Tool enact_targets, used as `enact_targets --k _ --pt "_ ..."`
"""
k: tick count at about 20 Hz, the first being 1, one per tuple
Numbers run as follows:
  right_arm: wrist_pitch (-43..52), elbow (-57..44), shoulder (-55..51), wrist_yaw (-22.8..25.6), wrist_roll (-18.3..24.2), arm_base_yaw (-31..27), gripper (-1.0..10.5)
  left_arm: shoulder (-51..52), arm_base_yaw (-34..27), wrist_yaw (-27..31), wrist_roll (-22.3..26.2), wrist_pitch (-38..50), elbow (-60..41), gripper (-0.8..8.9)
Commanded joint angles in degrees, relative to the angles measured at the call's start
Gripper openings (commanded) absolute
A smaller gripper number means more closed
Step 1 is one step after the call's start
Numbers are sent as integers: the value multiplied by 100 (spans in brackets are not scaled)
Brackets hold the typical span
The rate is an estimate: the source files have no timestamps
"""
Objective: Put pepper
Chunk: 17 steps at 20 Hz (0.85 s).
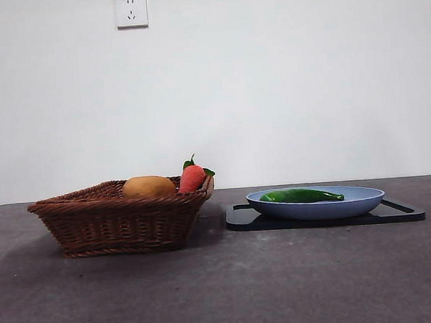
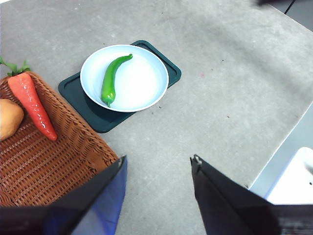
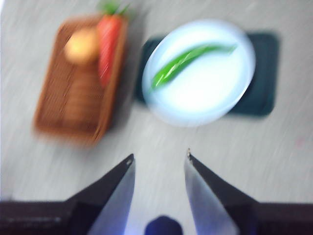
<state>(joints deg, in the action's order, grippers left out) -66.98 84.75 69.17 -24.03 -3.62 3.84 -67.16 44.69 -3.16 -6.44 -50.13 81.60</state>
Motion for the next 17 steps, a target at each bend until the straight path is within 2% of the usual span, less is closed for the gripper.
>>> enact_targets --k 1,6,8,9,10,12,17 --pt "-444 129 -402 -4 251 214 180 -52 61 11 96 28 107 232" --pt "-1067 127 -1204 2 372 664 178 -52 61 7 94 24 107 231" --pt "-1152 127 -1300 9 433 686 126 -52 61 0 92 7 107 226" --pt "-1154 125 -1300 7 487 686 86 -52 61 0 92 -24 107 193" --pt "-1156 125 -1309 -2 575 688 26 -52 61 2 90 -74 107 119" --pt "-1156 125 -1303 -7 695 730 5 -52 61 4 90 -127 107 -1" --pt "-1152 127 -1259 0 564 754 11 -52 61 9 66 -90 107 8"
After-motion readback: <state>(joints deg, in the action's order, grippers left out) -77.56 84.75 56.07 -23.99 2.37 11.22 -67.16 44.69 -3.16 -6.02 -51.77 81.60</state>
